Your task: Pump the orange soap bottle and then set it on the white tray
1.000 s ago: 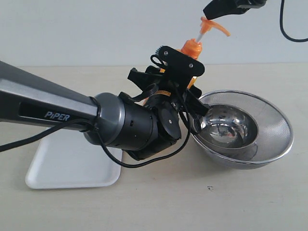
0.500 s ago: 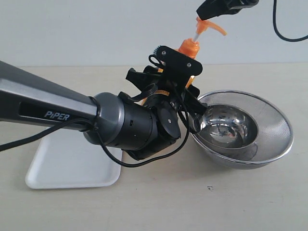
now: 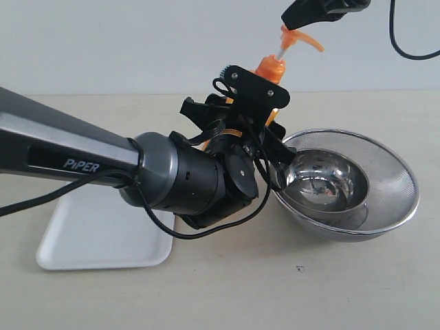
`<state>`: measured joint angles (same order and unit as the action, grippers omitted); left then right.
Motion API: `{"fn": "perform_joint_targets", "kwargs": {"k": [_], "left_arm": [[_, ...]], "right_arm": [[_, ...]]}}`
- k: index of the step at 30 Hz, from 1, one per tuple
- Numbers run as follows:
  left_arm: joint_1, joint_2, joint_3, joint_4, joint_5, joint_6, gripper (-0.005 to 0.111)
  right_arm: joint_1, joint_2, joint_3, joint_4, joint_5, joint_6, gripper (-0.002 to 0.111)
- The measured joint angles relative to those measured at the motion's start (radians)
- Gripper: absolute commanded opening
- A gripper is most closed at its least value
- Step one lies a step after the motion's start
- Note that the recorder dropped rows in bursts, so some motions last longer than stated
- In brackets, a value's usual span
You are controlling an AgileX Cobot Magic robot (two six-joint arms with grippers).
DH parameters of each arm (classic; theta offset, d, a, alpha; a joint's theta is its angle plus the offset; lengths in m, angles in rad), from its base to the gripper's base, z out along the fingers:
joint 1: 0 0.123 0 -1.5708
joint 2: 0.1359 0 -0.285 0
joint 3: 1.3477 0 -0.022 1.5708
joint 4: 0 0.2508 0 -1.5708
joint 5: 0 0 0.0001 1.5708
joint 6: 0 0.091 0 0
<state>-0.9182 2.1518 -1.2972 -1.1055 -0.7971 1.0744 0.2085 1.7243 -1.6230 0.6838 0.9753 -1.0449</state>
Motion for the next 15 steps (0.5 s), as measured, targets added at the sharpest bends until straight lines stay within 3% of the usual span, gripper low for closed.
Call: {"fn": "perform_joint_targets", "kwargs": {"k": [15], "left_arm": [[0.0, 0.0, 0.0, 0.0, 0.0, 0.0, 0.005]], "right_arm": [[0.0, 0.006, -0.005, 0.0, 0.008, 0.011, 0.0]]}}
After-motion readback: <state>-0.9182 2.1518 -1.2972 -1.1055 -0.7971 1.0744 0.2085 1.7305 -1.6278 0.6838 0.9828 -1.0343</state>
